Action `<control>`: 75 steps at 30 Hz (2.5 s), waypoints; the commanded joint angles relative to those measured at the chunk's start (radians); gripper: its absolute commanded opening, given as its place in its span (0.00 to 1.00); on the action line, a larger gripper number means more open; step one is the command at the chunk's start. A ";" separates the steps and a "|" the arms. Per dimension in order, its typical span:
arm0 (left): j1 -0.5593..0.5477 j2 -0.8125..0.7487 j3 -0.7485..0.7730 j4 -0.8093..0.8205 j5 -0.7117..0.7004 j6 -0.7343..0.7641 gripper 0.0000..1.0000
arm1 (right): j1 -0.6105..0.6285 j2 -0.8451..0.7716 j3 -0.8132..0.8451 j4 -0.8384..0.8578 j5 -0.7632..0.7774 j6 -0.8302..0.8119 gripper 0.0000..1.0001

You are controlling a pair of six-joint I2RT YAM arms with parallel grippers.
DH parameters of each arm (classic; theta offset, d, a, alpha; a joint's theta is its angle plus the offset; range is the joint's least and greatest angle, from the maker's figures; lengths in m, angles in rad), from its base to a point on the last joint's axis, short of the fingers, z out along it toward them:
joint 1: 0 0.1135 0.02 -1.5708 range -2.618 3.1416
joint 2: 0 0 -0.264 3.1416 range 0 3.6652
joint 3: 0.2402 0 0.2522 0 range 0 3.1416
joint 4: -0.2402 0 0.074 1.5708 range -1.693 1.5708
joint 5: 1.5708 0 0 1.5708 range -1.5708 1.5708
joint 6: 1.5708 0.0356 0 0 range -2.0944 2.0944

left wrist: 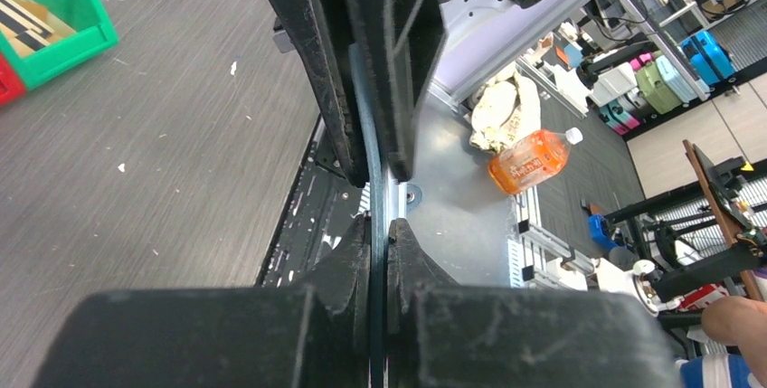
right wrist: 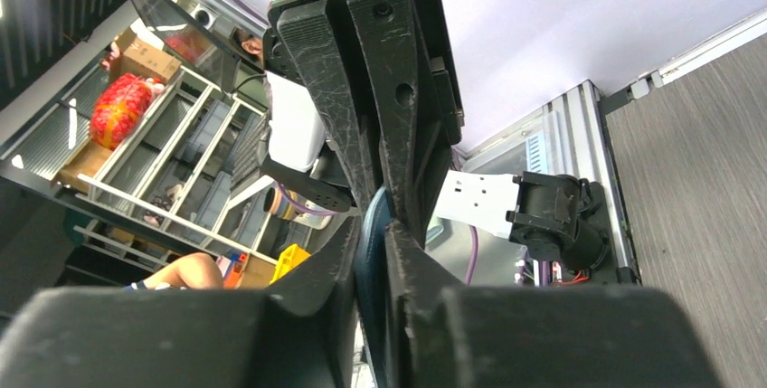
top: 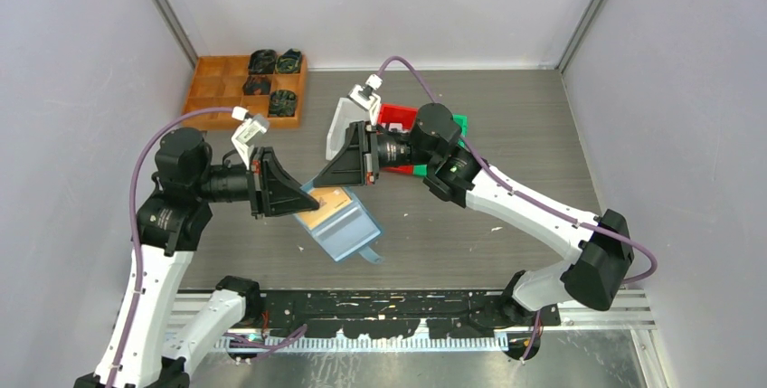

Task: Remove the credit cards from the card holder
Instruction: Remove the credit card from the card holder.

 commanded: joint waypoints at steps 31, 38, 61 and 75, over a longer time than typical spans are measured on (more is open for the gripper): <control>0.001 0.019 -0.025 0.075 0.106 -0.061 0.39 | 0.002 -0.102 0.139 -0.470 -0.119 -0.332 0.01; 0.001 0.026 -0.024 0.074 0.149 -0.050 0.11 | 0.004 -0.066 0.203 -0.580 -0.132 -0.407 0.01; 0.002 0.017 0.017 0.028 -0.325 0.037 0.00 | -0.114 -0.294 0.009 -0.353 0.196 -0.033 0.54; 0.003 0.005 0.054 0.061 -0.375 -0.023 0.00 | -0.036 -0.126 -0.112 -0.158 0.210 0.050 0.47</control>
